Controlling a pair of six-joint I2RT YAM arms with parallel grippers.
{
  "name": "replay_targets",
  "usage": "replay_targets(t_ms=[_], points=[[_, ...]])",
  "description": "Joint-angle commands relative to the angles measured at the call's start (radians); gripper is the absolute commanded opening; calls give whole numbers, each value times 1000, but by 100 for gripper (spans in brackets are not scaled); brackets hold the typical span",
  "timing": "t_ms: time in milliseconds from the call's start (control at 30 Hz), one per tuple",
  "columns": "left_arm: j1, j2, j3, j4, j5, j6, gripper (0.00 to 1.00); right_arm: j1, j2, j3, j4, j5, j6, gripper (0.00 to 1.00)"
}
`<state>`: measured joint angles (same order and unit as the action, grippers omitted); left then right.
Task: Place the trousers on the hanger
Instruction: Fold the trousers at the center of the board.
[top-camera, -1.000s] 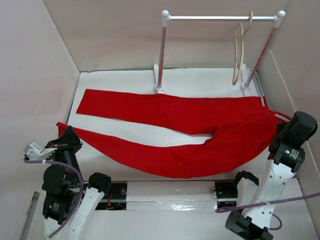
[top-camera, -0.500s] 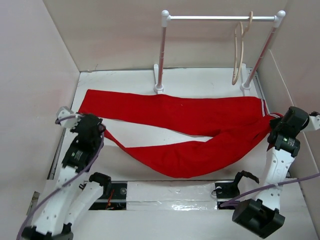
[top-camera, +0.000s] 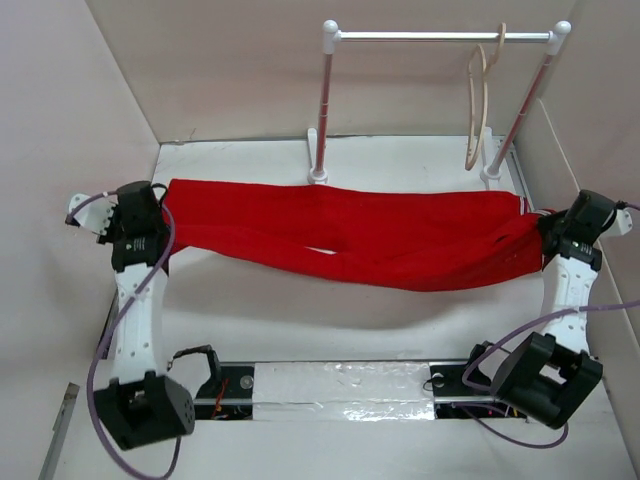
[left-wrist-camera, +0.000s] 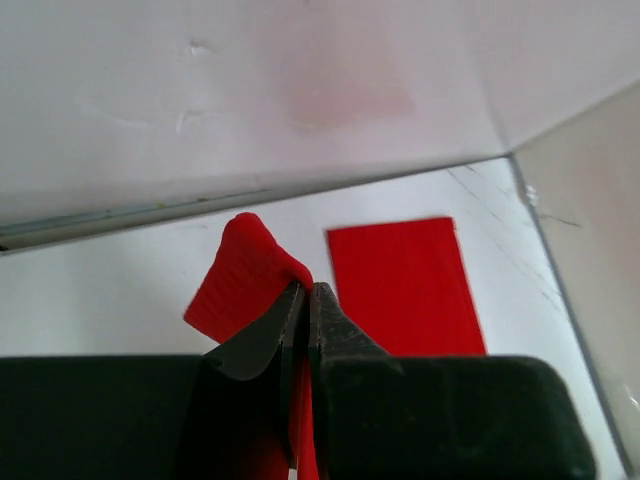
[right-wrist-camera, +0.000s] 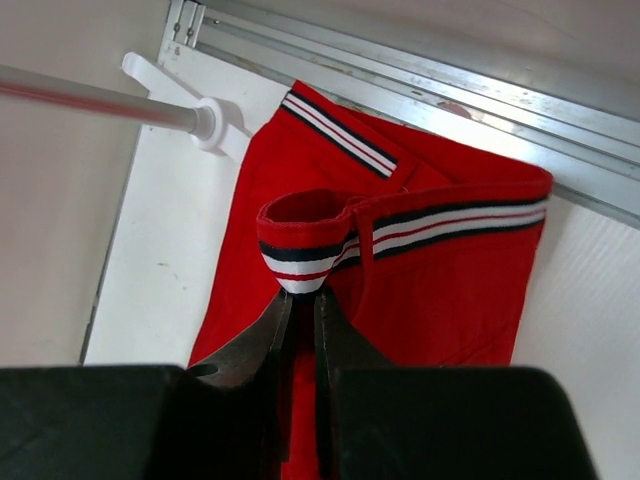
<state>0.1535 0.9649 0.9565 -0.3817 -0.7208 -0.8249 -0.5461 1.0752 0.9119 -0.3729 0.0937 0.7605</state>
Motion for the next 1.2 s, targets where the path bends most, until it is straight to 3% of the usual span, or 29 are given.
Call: replay_targets(t_ms=[0,500,900,1167], points=[[83,104,66,44,60,52,0,14,23,61,167,-35,36,0],[60,567,395,105,-57,191,0,140,341,252,253,150,51,0],[-8,882,603,181,-126,299,0,158,581,436,272,198,22,0],[-29,1083,806,196,-135,355,2,149,729,558,278,150,17,0]])
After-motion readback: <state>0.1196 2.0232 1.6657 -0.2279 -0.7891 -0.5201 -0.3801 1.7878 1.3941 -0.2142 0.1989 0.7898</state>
